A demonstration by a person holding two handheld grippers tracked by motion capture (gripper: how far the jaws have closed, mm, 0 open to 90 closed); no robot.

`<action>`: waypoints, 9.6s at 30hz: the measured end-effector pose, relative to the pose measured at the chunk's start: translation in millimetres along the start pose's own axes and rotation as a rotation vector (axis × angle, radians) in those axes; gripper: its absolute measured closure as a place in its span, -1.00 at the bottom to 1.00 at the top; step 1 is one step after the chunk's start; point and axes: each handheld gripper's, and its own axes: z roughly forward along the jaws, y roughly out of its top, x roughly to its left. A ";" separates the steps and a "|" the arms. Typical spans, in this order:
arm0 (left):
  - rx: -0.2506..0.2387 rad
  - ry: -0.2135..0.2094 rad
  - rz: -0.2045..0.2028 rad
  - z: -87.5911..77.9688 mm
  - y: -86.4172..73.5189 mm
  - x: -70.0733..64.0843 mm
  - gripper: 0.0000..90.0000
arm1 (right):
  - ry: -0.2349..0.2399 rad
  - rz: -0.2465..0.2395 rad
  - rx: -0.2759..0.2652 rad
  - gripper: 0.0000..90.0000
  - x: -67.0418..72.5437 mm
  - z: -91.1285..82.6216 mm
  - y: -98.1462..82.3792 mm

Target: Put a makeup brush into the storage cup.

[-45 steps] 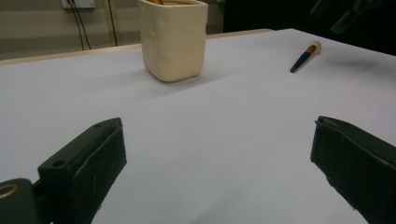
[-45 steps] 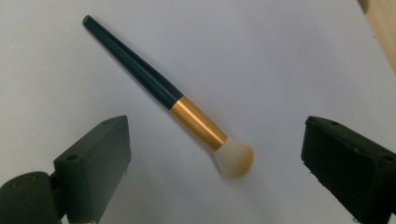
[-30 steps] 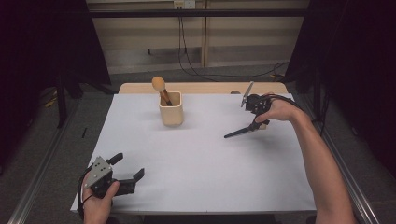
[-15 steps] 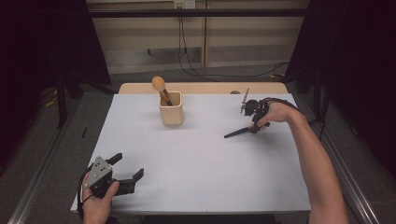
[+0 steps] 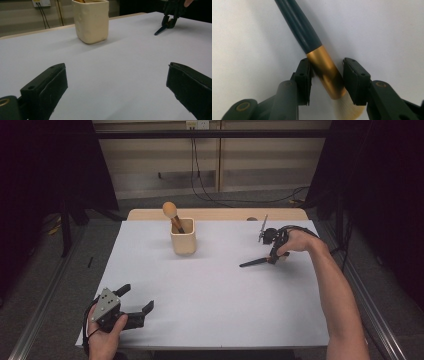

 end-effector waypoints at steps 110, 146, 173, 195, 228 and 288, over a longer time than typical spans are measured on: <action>-0.012 -0.101 0.052 7.1 10.7 -16.4 -0.93 | 0.021 0.211 -0.880 0.65 150.2 -36.9 -44.6; 0.055 -0.319 0.127 59.5 44.2 -44.5 -0.94 | 0.171 -0.101 -0.669 0.64 190.8 -29.5 15.4; 0.211 -0.452 0.202 86.6 78.7 -67.3 -0.93 | 0.183 -0.271 -0.374 0.64 198.6 -29.7 50.7; 0.458 -0.611 0.245 116.4 80.3 -78.1 -0.91 | 0.176 -0.337 -0.224 0.64 201.2 -32.0 70.4; 0.693 -0.713 0.319 141.8 88.7 -96.9 -0.63 | 0.179 -0.391 -0.241 0.64 204.2 -32.6 84.0; 0.600 -0.717 0.319 155.1 84.5 -104.5 0.65 | 0.172 -0.401 -0.376 0.40 202.1 -35.4 80.4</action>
